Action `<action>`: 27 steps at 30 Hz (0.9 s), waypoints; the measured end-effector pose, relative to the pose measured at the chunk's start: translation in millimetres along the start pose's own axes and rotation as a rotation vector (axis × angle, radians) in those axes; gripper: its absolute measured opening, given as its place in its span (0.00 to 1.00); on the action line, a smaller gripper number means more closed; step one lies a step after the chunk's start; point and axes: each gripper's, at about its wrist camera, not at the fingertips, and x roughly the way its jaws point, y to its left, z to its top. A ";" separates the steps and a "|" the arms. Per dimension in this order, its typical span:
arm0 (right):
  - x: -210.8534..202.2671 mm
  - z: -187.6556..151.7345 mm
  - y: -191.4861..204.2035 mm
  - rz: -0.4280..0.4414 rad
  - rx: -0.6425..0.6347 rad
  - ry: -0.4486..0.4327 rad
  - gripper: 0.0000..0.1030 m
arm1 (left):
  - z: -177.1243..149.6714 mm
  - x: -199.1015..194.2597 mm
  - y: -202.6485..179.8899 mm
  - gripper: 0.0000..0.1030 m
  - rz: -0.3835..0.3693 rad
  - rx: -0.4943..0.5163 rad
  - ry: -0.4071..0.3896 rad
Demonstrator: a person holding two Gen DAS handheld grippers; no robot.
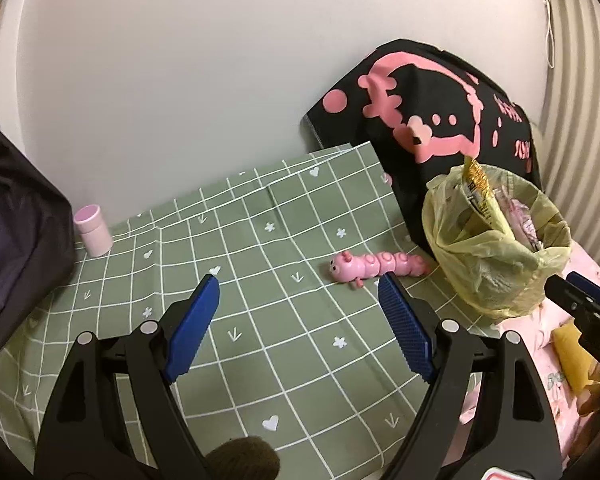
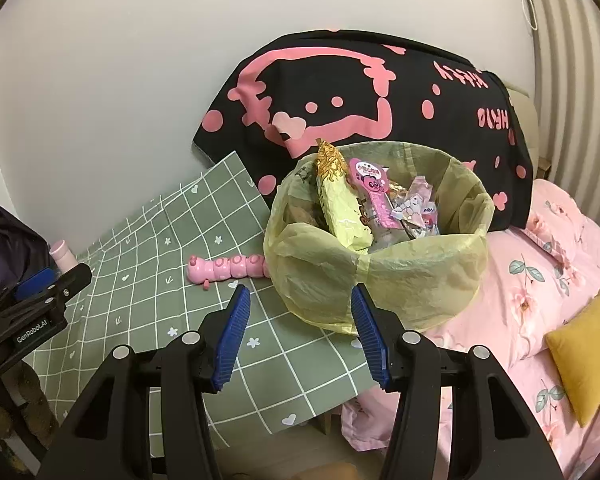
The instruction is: Collect trash
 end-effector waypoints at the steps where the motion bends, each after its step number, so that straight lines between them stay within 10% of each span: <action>1: -0.6 -1.1 1.0 -0.001 -0.003 -0.001 0.48 | -0.1 -0.1 -1.0 0.75 -0.005 0.002 0.002; 27: -10.7 -3.2 9.5 -0.010 -0.030 -0.035 0.48 | 2.7 -7.7 -11.5 0.75 -0.046 0.046 -0.022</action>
